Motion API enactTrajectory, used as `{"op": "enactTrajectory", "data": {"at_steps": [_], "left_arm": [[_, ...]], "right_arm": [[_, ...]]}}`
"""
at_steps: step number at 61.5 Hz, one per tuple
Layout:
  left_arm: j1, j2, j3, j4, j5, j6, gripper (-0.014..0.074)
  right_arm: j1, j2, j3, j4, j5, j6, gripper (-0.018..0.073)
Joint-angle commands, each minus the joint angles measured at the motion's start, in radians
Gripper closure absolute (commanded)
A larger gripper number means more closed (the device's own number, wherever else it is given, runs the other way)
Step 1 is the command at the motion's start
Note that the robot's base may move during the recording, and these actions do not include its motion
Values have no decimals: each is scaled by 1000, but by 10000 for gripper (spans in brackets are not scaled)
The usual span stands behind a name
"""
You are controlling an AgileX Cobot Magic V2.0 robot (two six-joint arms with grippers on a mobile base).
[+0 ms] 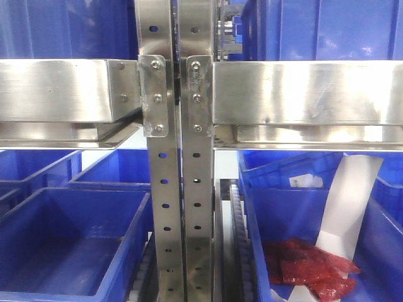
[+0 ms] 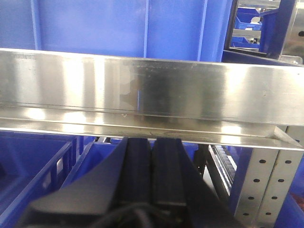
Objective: Grab orange capacitor from left shelf to right conveyor
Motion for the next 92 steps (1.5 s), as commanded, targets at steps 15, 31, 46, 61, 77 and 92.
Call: {"op": "enactTrajectory", "data": {"at_steps": [15,31,46,61,77,92], "left_arm": [[-1,-12,-5,-2,-89,-1,723],[3,-12,-5,-2,-89,-1,723],[3,-12,-5,-2,-89,-1,723],[3,-12,-5,-2,-89,-1,723],[3,-12,-5,-2,-89,-1,723],[3,-12,-5,-2,-89,-1,723]], "right_arm": [[-3,14,-38,0,-84,-4,387],[-3,14,-38,0,-84,-4,387],[-3,14,-38,0,-84,-4,387],[-3,14,-38,0,-84,-4,387],[-3,14,-38,0,-84,-4,387],[-3,14,-38,0,-84,-4,387]]}}
